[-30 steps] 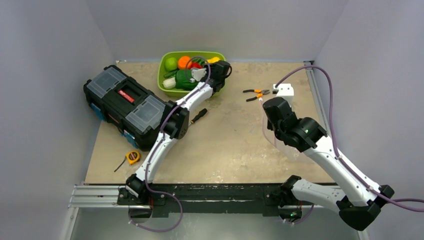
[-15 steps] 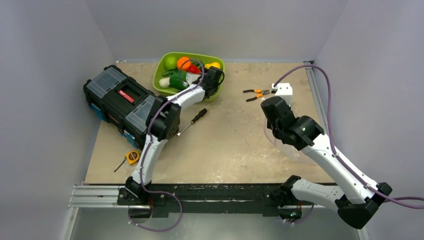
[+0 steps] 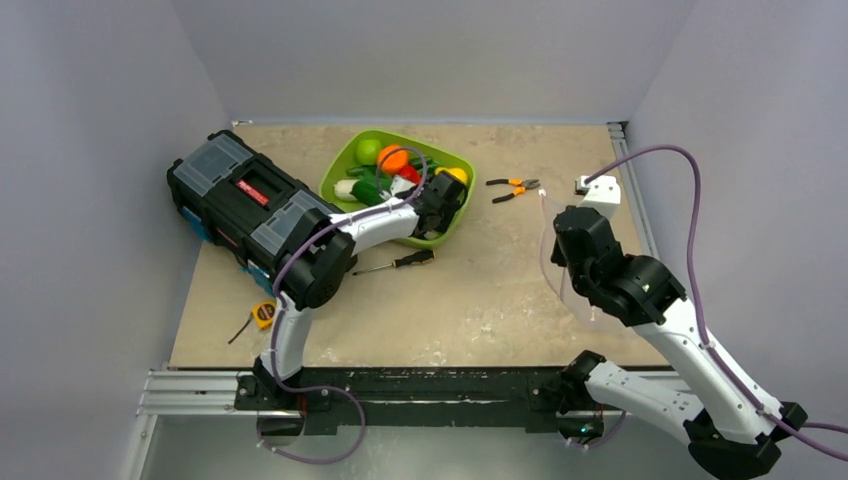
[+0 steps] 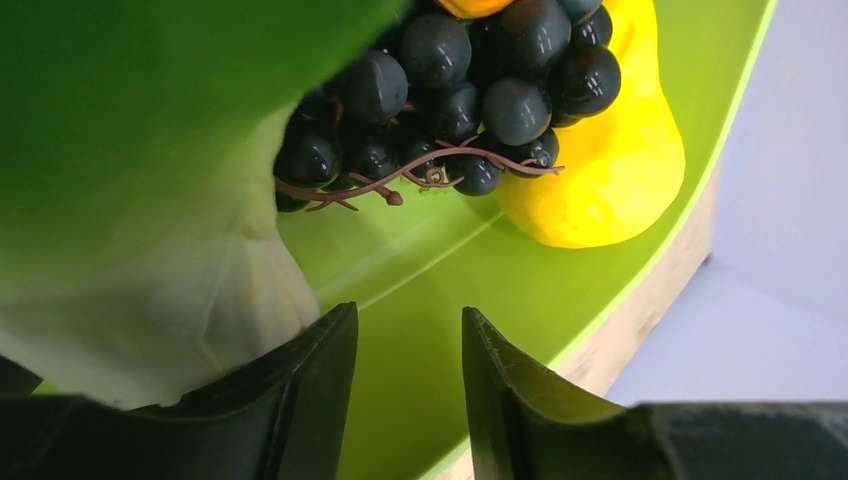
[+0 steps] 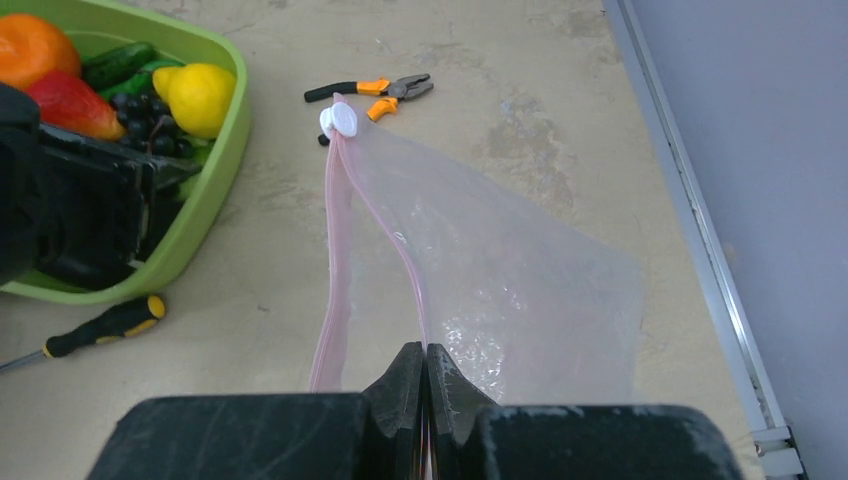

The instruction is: Place the food in the zip-top bag and seal the zipper

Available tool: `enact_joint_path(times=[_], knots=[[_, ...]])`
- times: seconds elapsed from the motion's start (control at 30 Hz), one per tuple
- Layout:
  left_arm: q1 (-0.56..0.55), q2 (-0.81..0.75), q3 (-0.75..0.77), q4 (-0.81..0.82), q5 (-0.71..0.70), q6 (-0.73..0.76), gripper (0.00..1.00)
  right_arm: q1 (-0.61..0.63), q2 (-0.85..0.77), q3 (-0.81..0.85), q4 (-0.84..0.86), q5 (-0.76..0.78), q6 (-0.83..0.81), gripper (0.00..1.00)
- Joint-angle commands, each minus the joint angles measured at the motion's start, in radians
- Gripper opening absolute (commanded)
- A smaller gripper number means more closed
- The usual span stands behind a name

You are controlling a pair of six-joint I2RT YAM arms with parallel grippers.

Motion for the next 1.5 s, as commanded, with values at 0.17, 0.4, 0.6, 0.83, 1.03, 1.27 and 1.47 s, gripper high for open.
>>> enact_joint_path(times=[0.17, 0.4, 0.6, 0.83, 1.03, 1.27, 1.47], knots=[[-0.039, -0.101, 0.037, -0.049, -0.008, 0.31, 0.6, -0.005, -0.069, -0.023, 0.006, 0.005, 0.051, 0.01], [-0.021, -0.034, 0.208, -0.159, -0.002, 0.337, 0.8, -0.006, -0.061, -0.005, -0.001, -0.012, 0.057, 0.01], [-0.011, 0.047, 0.294, -0.154, 0.099, 0.171, 0.8, -0.005, -0.064, -0.009, -0.002, -0.019, 0.061, 0.01], [-0.015, 0.112, 0.402, -0.291, 0.105, -0.065, 0.77, -0.005, -0.051, -0.001, -0.002, -0.018, 0.069, 0.01], [-0.012, 0.192, 0.447, -0.311, 0.077, -0.24, 0.77, -0.005, -0.038, 0.0, 0.001, -0.021, 0.071, 0.01], [-0.001, 0.269, 0.544, -0.333, -0.021, -0.253, 0.81, -0.005, -0.023, -0.001, -0.003, -0.016, 0.06, 0.02], [0.006, 0.269, 0.517, -0.327, -0.039, -0.219, 0.65, -0.005, -0.004, 0.004, 0.013, -0.01, 0.033, 0.02]])
